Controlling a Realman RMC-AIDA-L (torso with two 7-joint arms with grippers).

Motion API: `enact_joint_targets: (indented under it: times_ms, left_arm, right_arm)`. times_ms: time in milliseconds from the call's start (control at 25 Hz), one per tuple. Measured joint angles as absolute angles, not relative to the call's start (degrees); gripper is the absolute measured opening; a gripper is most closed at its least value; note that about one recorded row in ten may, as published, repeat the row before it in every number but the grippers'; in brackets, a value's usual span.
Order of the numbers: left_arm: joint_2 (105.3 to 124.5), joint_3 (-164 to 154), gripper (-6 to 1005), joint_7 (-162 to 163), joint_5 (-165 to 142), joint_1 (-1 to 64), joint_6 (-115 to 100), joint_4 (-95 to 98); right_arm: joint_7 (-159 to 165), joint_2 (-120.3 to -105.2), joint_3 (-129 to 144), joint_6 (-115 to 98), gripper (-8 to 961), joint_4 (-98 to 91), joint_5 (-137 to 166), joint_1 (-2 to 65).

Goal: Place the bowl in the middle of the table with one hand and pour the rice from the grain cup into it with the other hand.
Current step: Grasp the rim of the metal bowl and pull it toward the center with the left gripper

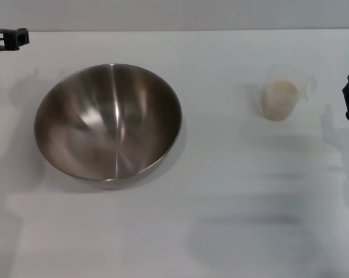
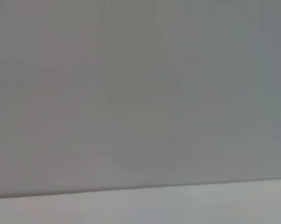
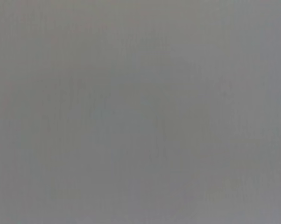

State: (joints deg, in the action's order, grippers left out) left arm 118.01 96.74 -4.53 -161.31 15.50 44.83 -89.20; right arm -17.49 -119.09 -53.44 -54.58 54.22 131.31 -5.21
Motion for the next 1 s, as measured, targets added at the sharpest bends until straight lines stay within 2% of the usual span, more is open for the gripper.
enact_joint_targets:
  times_ms: [240, 1000]
  left_arm:
    - [117.98, 102.5, 501, -10.4, -151.8, 15.8, 57.1, -94.4]
    - [118.19, 105.8, 474, -11.5, -151.9, 20.7, 78.4, -95.4]
  right_arm:
    - [-17.5, -119.04, -53.6, -54.6, 577, 53.7, 131.2, -4.4]
    - [-17.9, -119.0, -54.1, -54.6, 577, 52.7, 131.2, -2.4]
